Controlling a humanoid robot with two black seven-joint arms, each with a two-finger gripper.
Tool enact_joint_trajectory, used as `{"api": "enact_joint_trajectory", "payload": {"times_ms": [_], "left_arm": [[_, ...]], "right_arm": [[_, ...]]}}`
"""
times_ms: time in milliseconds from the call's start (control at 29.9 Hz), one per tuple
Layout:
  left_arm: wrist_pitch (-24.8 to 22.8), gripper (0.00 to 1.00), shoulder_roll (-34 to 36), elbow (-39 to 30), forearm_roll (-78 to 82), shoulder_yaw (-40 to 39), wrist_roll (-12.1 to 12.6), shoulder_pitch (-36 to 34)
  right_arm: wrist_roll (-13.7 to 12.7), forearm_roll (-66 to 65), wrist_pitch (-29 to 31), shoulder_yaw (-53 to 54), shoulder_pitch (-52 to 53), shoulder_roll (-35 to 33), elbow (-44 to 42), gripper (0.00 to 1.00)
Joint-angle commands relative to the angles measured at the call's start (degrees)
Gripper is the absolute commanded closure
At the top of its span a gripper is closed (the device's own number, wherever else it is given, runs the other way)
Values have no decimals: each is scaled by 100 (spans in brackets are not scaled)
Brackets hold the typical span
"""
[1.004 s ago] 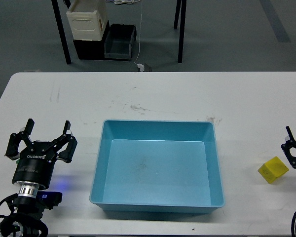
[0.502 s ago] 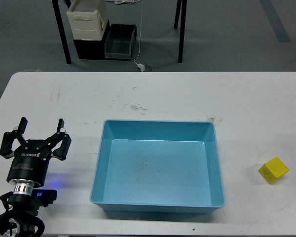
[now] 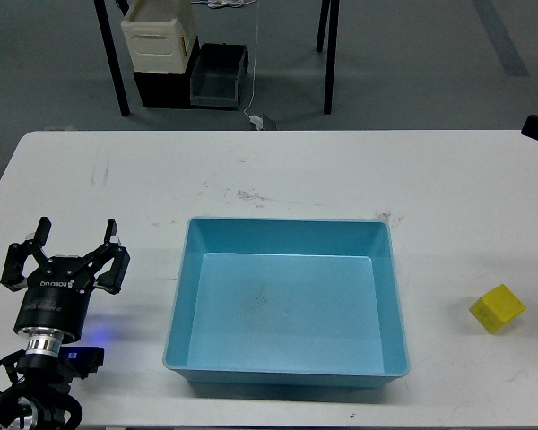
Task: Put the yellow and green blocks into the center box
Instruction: 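Move the right gripper down toward the yellow cube, then close the right gripper on the yellow cube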
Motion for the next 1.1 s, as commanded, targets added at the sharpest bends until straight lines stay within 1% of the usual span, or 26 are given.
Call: {"api": "enact_joint_trajectory", "payload": {"times_ms": [0,67,134,268,368,468,602,770,970,1071], "left_arm": [[-2,0,0,41,1,-1,0,0],[-2,0,0,67,1,-1,0,0],[7,0,-9,67,1,-9,0,-9],[-2,0,-9,111,1,8,0,-88],[-2,0,-9,199,1,26,0,-105],[-2,0,-9,269,1,43,0,-141],[7,0,-18,322,1,70,0,-184],[-2,0,-18,375,1,70,0,-220],[-2,0,-18,445,1,70,0,-229],[-2,0,-18,463,1,70,0,-237]], "right_arm": [[3,-100,11,-956,371,-856,32,1],[3,-267,11,-1326,608,-1042,58,1],[3,-600,11,-1634,750,-1060,58,1],[3,-1785,37,-2231,785,-1069,58,1],[3,-2393,247,-2548,794,-1043,49,0],[3,-2447,572,-2716,820,-1008,41,0],[3,-2482,947,-2813,820,-762,5,0],[3,-2491,947,-2830,820,-376,-38,0],[3,-2491,947,-2830,829,-59,-275,0],[3,-2491,947,-3005,855,91,-451,0]]}}
